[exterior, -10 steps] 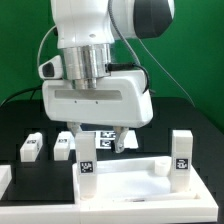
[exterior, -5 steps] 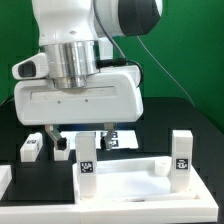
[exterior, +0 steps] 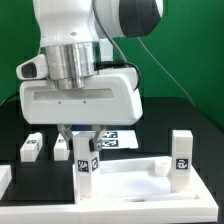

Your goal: Assemble desk

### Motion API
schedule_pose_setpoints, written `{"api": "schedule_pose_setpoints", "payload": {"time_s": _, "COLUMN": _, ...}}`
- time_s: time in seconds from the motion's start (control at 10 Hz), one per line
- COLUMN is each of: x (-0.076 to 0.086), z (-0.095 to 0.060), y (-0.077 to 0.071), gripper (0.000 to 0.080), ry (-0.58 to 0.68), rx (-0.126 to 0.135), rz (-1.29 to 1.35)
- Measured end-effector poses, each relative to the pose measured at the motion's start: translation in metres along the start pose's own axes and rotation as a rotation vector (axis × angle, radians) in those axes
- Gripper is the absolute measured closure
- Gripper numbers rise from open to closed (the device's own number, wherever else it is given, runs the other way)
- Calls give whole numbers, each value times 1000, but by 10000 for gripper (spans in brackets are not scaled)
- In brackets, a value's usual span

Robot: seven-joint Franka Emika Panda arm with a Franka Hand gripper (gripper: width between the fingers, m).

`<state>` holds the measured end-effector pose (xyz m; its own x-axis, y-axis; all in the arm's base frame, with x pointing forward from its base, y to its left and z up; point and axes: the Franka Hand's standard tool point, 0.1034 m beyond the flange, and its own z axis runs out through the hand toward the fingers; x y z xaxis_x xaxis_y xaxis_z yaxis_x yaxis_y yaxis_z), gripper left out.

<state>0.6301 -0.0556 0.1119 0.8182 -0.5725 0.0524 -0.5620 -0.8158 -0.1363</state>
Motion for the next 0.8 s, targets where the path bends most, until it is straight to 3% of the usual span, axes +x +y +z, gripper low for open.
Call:
{"api": "schedule_pose_setpoints", "payload": {"time_s": 0.2, "x": 0, "z": 0, "y": 0, "gripper": 512, "ry": 1, "rx": 0, "rz": 145}}
{"api": "schedule_pose_setpoints", "payload": {"time_s": 0.4, "x": -3, "z": -1, "y": 1, "gripper": 512, "ry": -23, "rx": -10, "rz": 574}}
{"api": "schedule_pose_setpoints", "payload": {"time_s": 0.6, "x": -3, "z": 2, "y": -1, "gripper": 511, "ry": -81, "rx": 51, "rz": 1092}}
{"api": "schedule_pose_setpoints", "payload": {"time_s": 0.7, "x": -4, "z": 3, "y": -2, "gripper": 511, "ry": -76, "rx": 51, "rz": 1095}}
{"api": "schedule_pose_setpoints", "payload": {"time_s": 0.8, "x": -3, "z": 3, "y": -1, "gripper": 460, "ry": -75, "rx": 51, "rz": 1070}}
